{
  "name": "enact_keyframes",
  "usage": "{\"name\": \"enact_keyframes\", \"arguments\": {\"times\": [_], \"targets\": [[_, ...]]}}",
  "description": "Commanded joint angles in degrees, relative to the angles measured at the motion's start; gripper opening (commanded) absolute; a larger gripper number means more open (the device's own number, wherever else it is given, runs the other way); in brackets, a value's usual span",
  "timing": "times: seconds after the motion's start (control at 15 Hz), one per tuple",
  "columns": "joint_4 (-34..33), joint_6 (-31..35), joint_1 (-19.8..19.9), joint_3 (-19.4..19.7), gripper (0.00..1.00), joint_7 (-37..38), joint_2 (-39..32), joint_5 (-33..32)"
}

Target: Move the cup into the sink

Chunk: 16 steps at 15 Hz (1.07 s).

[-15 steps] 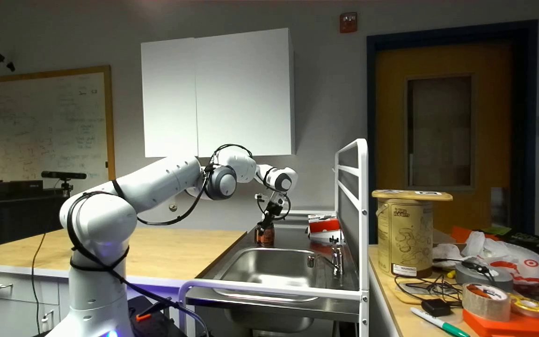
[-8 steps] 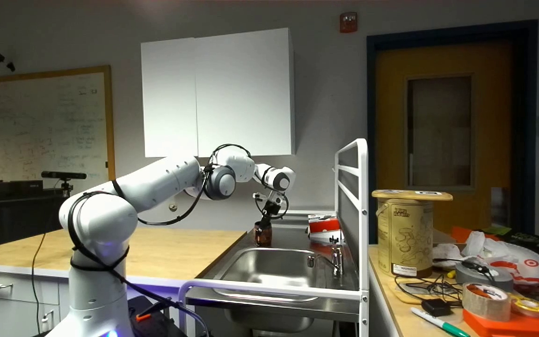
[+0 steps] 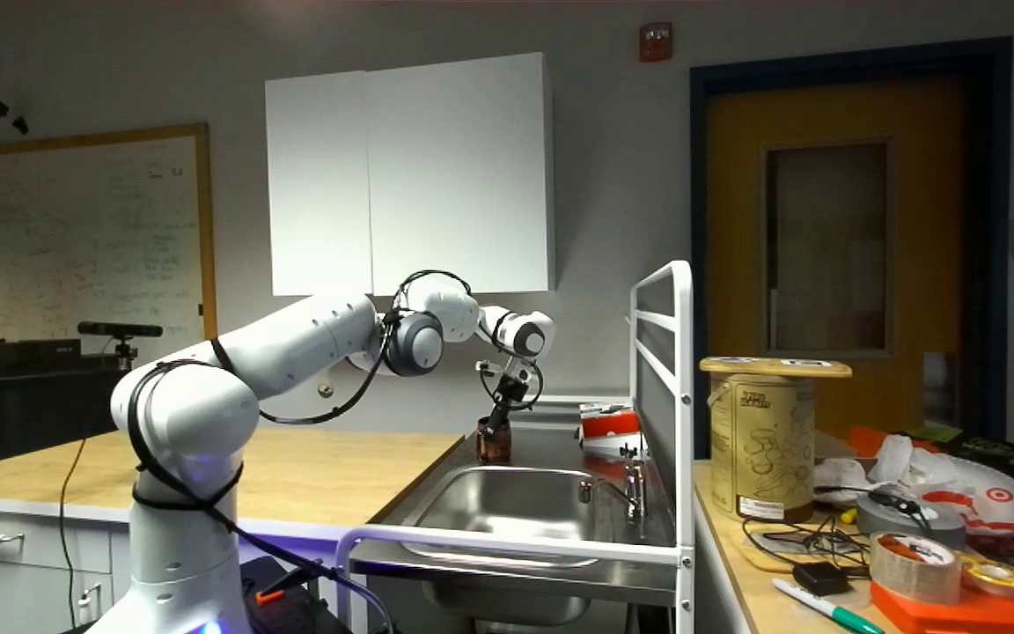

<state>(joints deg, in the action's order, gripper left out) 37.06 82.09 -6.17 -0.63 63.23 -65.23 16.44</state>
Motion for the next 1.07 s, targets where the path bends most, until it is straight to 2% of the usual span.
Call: {"name": "enact_keyframes", "arguments": {"times": [0.0,0.13,0.6,1.0], "targets": [[-2.0,-1.6,0.2,-0.5,0.01,1.7,0.0,0.9],[-1.9,-1.4,0.3,-0.5,0.08,1.6,0.7,0.9],[-0.2,-0.9,2.3,-0.4,0.07,1.0,4.4,1.5],[4.8,1.5,7.9,0.0,0.06,1.8,12.0,4.0]]}}
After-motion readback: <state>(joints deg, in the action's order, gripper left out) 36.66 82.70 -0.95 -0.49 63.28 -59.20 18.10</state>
